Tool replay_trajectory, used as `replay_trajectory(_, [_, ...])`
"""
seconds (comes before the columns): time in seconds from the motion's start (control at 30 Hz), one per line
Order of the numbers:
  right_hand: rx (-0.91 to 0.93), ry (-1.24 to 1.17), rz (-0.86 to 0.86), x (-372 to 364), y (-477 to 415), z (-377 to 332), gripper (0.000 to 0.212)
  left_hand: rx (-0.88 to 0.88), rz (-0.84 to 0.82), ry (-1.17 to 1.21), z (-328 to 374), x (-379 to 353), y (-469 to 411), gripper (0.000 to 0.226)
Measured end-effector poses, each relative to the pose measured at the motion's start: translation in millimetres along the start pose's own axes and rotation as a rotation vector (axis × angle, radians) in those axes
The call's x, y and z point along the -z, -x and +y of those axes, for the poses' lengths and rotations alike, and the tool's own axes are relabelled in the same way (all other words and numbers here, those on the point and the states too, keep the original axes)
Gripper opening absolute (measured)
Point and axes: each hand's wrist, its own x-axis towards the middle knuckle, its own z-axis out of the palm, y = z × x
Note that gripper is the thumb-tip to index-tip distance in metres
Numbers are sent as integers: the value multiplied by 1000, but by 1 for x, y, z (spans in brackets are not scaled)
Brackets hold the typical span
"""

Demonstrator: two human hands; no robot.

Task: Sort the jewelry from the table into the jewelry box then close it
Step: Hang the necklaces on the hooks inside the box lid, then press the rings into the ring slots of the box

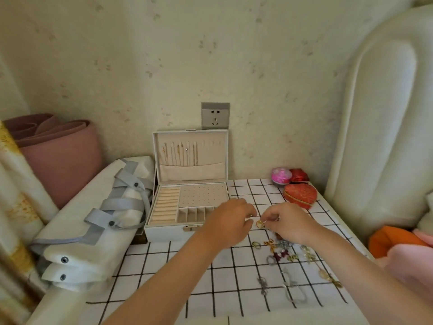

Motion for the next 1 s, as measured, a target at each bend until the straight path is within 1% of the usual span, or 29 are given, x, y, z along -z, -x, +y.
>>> replay_trajectory(0.1, [-22, -4, 23, -6, 15, 16, 15, 15, -75, -7, 12, -18, 7, 25])
replay_trajectory(0.17, [0, 54, 22, -11, 23, 21, 17, 42, -121, -41, 16, -31, 12, 27])
replay_trajectory(0.27, [69, 131, 34, -20, 25, 25, 19, 93, -128, -58, 17, -44, 20, 32])
replay_trajectory(0.37, [59, 120, 101, -23, 19, 26, 22, 103, -125, -73, 16, -50, 26, 38])
replay_trajectory(0.5, [64, 149, 128, -24, 6, 27, 25, 80, -136, -103, 15, -57, 26, 33])
replay_trajectory(0.6, [74, 202, 106, -23, -7, 25, 30, 99, -131, -105, 16, -60, 23, 28])
replay_trajectory(0.83, [62, 353, -62, -25, -30, 14, 40, 123, -79, -70, 18, -58, 23, 16])
replay_trajectory(0.9, [35, 403, -73, -26, -34, 10, 38, 109, -56, -51, 18, -54, 23, 14])
replay_trajectory(1.0, [8, 466, -35, -29, -35, 7, 23, 61, 9, 6, 17, -44, 23, 10])
